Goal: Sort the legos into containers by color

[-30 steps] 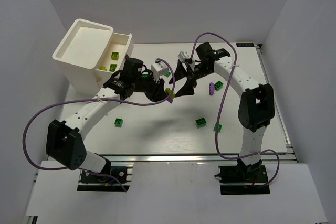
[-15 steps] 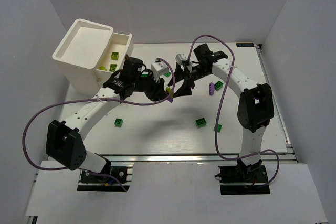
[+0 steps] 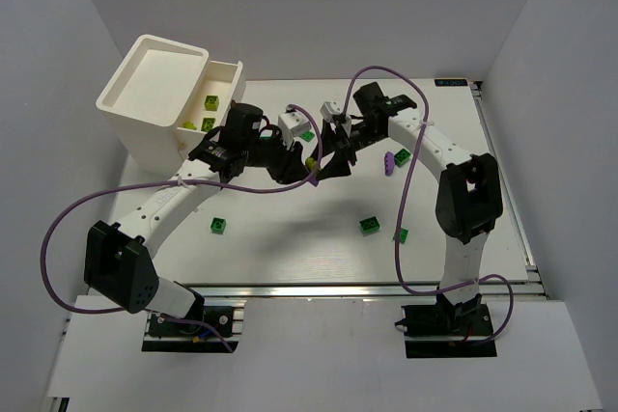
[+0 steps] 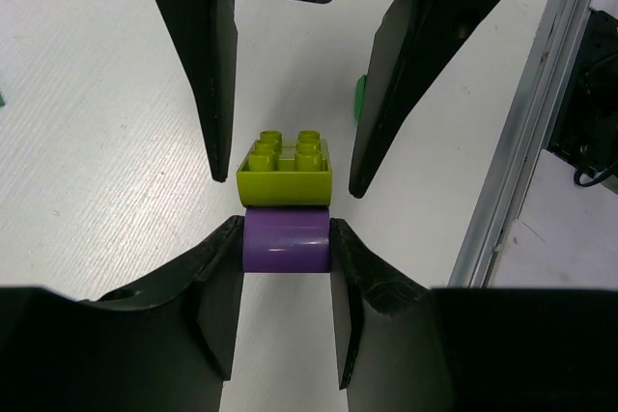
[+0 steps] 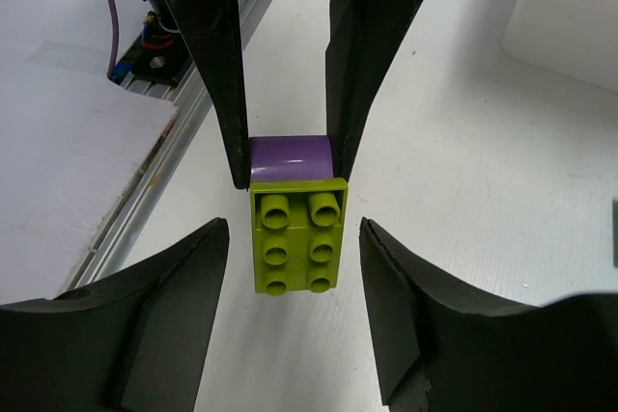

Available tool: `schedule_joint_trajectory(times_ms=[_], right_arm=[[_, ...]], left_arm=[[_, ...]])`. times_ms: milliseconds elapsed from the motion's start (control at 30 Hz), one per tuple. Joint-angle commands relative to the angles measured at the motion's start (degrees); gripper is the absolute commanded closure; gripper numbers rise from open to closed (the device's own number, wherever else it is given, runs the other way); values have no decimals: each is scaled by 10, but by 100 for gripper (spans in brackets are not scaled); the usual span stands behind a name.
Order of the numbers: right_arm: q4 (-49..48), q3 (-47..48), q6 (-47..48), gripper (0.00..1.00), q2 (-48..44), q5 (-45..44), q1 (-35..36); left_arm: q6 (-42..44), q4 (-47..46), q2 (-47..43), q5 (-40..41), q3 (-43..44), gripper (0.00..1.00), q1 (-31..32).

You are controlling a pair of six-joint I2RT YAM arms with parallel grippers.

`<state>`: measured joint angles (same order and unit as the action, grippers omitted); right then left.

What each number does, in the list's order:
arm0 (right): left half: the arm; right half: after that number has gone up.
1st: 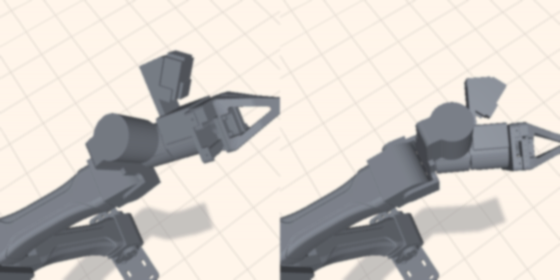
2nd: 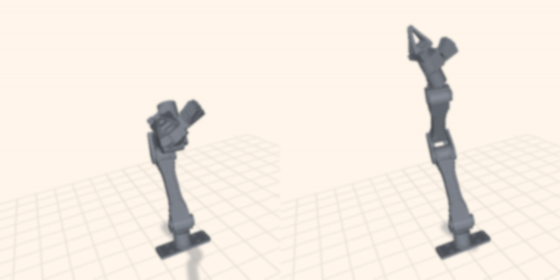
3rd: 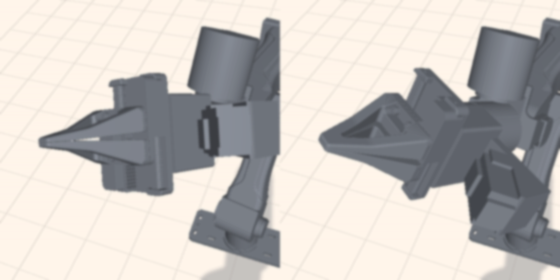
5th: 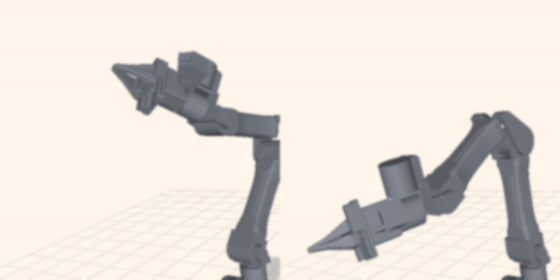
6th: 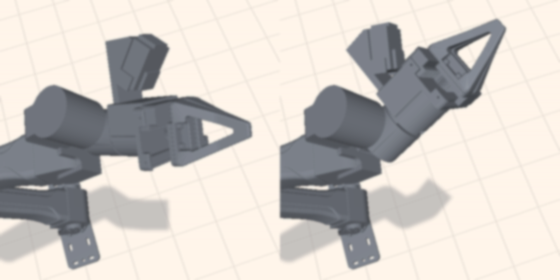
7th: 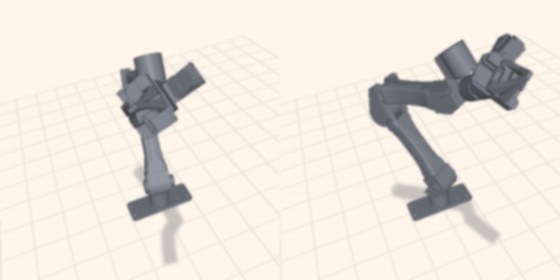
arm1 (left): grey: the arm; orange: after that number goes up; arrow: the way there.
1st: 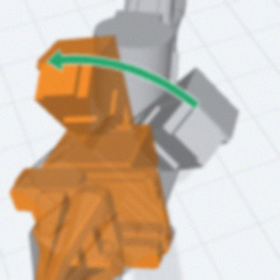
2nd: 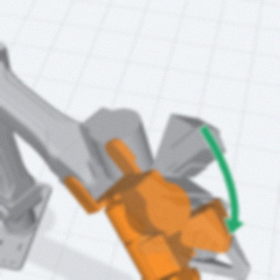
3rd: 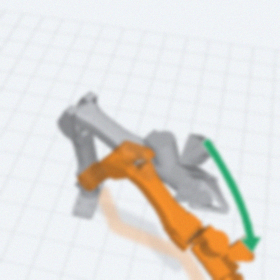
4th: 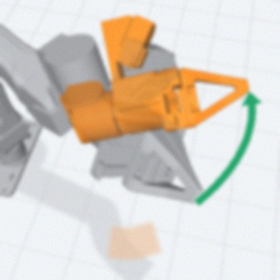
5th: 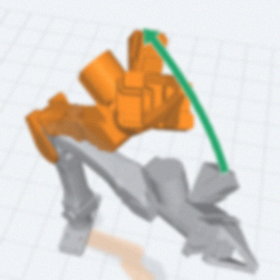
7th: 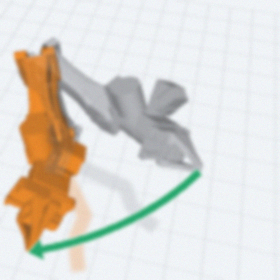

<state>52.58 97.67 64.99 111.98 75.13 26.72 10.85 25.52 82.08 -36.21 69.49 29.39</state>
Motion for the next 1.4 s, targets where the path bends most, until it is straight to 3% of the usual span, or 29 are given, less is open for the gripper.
schedule_joint_trajectory(times_ms=[0,167,333,433,567,600,667,767,833,1100,1167,1233,1367], right_arm=[[17,20,16,37,6,9,-3],[31,24,29,39,10,7,-3],[33,29,29,48,14,9,-3],[36,32,29,59,17,12,0],[32,41,10,87,20,8,0],[-2,41,-12,100,20,5,-3],[-70,38,-133,100,19,-2,-11],[-195,31,-241,100,17,-3,-32],[-251,32,-274,100,18,-6,-45],[-258,58,-285,100,34,-27,-44],[-316,37,-353,100,25,-79,-38],[-472,-4,-460,100,8,-170,-17],[-574,71,-550,100,47,-283,16]], left_arm=[[14,10,-12,-10,14,100,2],[16,13,-19,-6,7,100,2],[15,9,-15,-7,7,100,2],[15,5,-15,-8,8,100,2],[15,11,-11,-10,9,100,2],[15,14,-12,-7,9,100,2],[16,26,-19,-3,0,100,2],[18,44,-42,2,-27,100,-4],[23,62,-55,4,-38,100,-4],[11,74,-97,26,-72,100,-9],[-6,64,-104,42,-71,100,-9],[-39,55,-125,64,-64,100,-9],[-93,88,-163,116,-21,100,-9]])
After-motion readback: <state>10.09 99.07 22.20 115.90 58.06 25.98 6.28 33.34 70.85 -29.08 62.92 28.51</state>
